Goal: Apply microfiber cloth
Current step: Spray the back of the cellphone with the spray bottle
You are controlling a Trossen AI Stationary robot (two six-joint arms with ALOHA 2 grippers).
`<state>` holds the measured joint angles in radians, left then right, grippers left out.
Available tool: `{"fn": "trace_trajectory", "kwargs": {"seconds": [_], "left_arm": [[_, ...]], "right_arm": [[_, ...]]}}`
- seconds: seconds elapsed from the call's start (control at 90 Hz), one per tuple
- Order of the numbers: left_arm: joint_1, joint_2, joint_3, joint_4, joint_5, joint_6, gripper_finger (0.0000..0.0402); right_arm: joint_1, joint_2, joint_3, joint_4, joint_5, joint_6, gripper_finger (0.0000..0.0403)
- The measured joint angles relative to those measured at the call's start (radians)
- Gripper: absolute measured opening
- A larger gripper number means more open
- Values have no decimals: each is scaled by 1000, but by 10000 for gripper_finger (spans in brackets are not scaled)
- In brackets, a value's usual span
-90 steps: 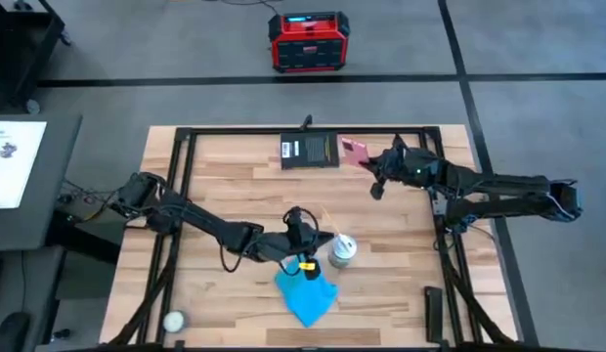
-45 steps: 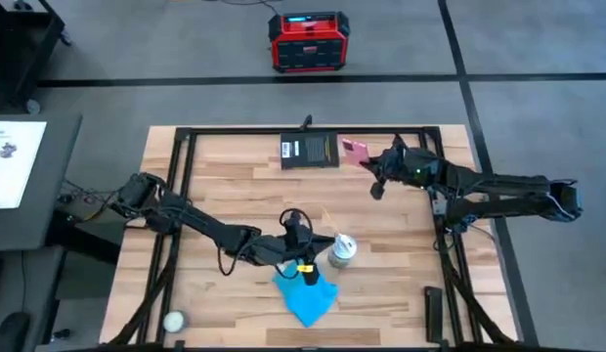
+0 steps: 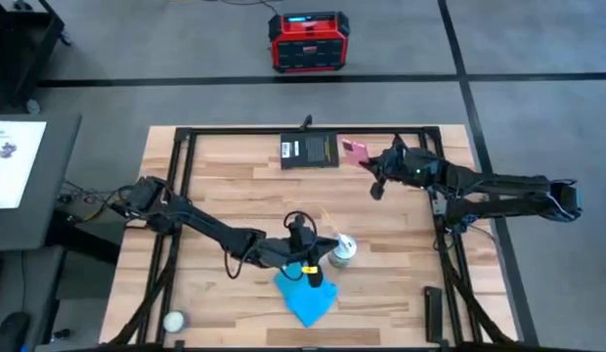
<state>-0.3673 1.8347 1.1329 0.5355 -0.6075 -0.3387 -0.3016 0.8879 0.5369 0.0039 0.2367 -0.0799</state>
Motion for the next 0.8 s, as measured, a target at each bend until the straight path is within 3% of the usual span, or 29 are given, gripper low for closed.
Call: {"fn": "trace_trajectory", "kwargs": {"seconds": [0.8], "left_arm": [[67, 0, 0, -12, 66, 35, 0]], "right_arm": [[0, 0, 0, -10, 0, -7, 10]]}}
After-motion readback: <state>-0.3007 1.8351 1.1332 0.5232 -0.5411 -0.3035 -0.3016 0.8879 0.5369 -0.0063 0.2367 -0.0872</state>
